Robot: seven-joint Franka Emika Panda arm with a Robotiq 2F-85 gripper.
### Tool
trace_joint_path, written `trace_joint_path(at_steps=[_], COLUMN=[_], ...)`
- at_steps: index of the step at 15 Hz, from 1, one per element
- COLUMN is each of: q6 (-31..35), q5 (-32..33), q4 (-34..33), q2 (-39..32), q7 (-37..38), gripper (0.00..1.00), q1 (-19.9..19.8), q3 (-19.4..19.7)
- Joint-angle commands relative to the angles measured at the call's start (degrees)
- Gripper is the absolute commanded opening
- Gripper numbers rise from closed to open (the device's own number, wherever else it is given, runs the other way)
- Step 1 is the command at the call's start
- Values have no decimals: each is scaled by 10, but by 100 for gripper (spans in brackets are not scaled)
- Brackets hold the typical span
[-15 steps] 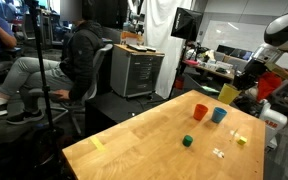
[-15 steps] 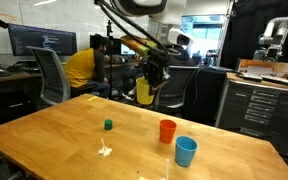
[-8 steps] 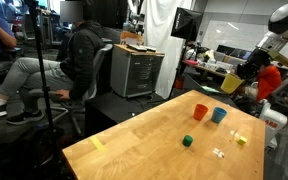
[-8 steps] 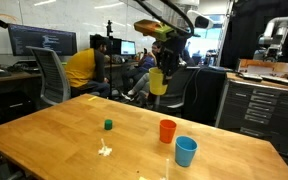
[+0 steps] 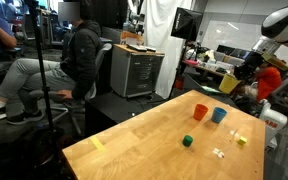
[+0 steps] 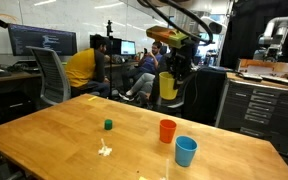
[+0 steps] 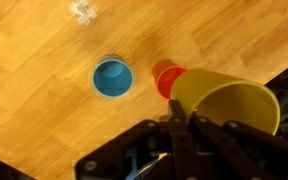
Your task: Stack the cups into the orange cup
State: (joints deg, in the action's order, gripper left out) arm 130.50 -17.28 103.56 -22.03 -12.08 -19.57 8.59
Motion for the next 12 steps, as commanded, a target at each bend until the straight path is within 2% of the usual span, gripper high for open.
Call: trace_joint_path(at_steps=[1,12], q6=[-2,55], q5=[4,5], q4=[-50,-97], q2=[-36,-106], q7=[-6,-35], gripper=[3,3], q1=[-5,-4], q3=[-2,-35])
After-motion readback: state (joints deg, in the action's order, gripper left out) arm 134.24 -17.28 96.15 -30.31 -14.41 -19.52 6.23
